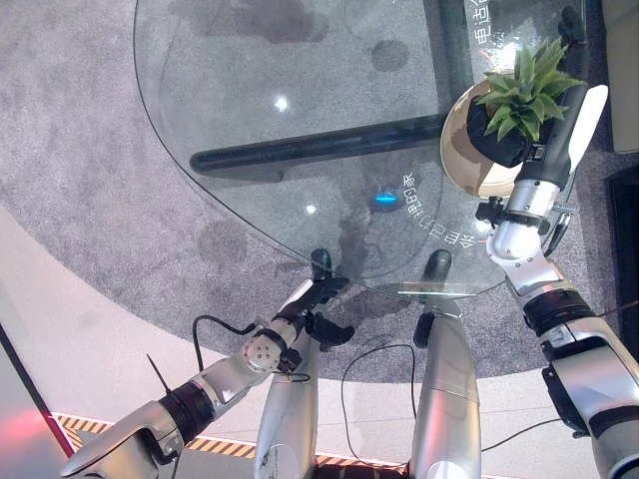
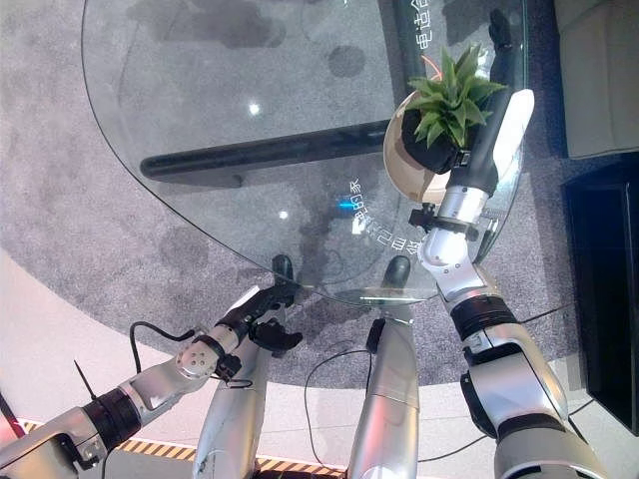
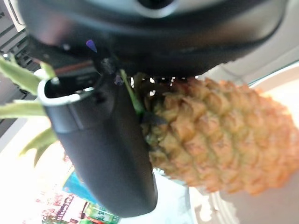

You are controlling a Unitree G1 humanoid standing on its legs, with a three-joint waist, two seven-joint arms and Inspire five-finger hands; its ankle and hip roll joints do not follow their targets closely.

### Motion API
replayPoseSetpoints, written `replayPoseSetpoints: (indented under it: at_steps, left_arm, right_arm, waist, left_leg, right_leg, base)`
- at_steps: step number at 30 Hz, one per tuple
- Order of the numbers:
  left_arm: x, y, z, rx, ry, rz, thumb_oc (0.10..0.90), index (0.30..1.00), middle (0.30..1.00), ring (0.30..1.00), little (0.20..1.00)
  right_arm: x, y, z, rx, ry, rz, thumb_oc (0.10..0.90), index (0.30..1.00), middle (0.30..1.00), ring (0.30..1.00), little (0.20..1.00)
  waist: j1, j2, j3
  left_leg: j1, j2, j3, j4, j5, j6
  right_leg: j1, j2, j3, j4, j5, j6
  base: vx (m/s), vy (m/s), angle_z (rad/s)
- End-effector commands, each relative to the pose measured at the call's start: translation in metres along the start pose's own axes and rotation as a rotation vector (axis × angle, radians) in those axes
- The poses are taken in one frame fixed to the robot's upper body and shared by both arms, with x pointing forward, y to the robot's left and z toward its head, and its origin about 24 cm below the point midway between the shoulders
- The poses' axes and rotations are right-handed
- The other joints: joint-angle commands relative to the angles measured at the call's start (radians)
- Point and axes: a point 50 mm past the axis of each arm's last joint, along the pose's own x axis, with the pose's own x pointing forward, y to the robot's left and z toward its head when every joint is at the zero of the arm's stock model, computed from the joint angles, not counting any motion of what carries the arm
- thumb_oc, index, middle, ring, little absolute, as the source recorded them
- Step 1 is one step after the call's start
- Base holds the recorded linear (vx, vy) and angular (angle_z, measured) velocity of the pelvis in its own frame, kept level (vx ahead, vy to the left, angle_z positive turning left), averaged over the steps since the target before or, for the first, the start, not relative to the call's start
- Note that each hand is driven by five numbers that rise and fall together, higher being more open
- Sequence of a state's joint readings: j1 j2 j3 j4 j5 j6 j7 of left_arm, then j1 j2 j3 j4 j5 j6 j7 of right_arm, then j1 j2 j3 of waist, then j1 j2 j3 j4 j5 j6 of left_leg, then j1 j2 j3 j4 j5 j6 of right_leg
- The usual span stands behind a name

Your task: Pick up the fruit to the plate

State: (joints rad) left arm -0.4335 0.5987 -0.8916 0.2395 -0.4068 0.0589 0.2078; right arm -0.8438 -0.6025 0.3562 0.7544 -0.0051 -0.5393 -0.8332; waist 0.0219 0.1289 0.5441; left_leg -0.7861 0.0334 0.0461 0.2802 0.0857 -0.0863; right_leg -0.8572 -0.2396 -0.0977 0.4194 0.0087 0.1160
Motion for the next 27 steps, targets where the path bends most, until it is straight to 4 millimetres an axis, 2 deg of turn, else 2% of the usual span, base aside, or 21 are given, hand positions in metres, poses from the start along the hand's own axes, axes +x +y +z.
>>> replayPoseSetpoints:
  at_steps: [1, 11, 27]
  left_arm:
    - [-0.012, -0.025, 0.008, -0.051, -0.089, -0.065, 0.8, 0.9, 0.9, 0.9, 0.9]
    - [-0.018, -0.022, 0.003, -0.061, -0.074, -0.043, 0.8, 0.9, 0.9, 0.9, 0.9]
    - [-0.023, -0.021, -0.003, -0.064, -0.053, -0.031, 0.8, 0.9, 0.9, 0.9, 0.9]
  right_arm:
    - [0.018, -0.013, 0.033, 0.003, -0.22, -0.067, 0.8, 0.9, 0.9, 0.9, 0.9]
    - [0.02, -0.027, 0.047, -0.099, -0.317, -0.151, 0.8, 0.9, 0.9, 0.9, 0.9]
    - [0.021, -0.036, 0.051, -0.191, -0.363, -0.249, 0.8, 0.9, 0.9, 0.9, 0.9]
  waist:
    - [-0.013, 0.039, -0.024]
    - [-0.025, 0.017, -0.024]
    - [-0.022, 0.003, -0.024]
  left_leg:
    - [0.027, -0.121, 0.088, 0.058, -0.125, 0.053]
    - [0.045, -0.12, 0.087, 0.066, -0.137, 0.062]
    - [0.035, -0.12, 0.078, 0.075, -0.143, 0.066]
  right_leg:
    - [0.068, 0.138, -0.088, -0.084, -0.005, -0.013]
    - [0.09, 0.141, -0.083, -0.079, -0.011, -0.006]
    - [0.088, 0.142, -0.087, -0.075, -0.013, -0.002]
  base:
    - [0.0, 0.0, 0.0]
    - [0.0, 0.0, 0.0]
    - [0.0, 0.0, 0.0]
